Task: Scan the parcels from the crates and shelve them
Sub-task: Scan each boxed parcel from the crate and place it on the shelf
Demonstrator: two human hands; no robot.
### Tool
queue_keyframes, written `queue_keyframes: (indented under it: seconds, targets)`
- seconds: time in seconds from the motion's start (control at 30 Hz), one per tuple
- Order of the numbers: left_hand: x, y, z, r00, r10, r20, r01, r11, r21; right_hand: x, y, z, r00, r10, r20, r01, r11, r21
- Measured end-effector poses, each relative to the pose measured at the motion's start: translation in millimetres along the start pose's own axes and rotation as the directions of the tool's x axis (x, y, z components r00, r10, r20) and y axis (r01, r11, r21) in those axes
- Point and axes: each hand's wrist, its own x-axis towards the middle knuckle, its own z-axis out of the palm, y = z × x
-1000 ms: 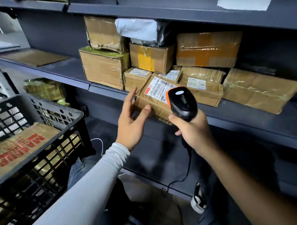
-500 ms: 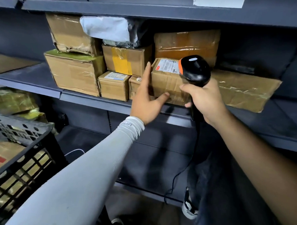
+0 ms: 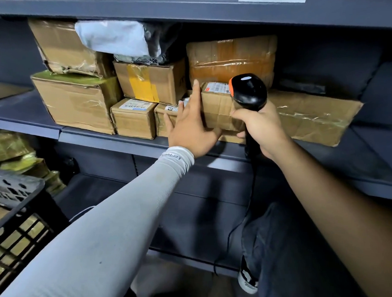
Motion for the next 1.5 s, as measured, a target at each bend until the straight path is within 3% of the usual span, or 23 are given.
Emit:
queue_keyframes:
  seconds: [0.63,1.07,1.17,1.27,1.37,1.5]
  targets:
    - [17,-13,24,0.99,0.084,-0.109,-0.038,0.927,0.373,19,11,10,0.999,0.01,-0.034,-0.012,0.998,-0.066]
    - [-18,-31,-48,0.993,0.107,-0.056,-0.051,0.792,0.608,-17,-17,4,0.989,-0.146,0.012,0.139,0.908,-0.395]
    - [-38,-54,-73,0.996,0.068,-0.05,-0.021,0.768,0.64,-30,-20,21,0.981,-0.166,0.106,0.196,0.813,-0.548]
    - [-55,-81,-100,0.999,-0.035,-0.032,0.047,0.757,0.652,-30,-25,38,0.983,-0.162,0.081,0.175,0.733,-0.657]
    - [-69,-100,-120,0.991,-0.128,-0.032,0.119,0.759,0.64,-20,-30,43,0.991,-0.129,0.027,0.113,0.724,-0.681]
    - [-77,-108,-119,0.988,-0.15,-0.018,0.128,0.769,0.626,-14,-20,42,0.995,-0.099,0.017,0.082,0.708,-0.701]
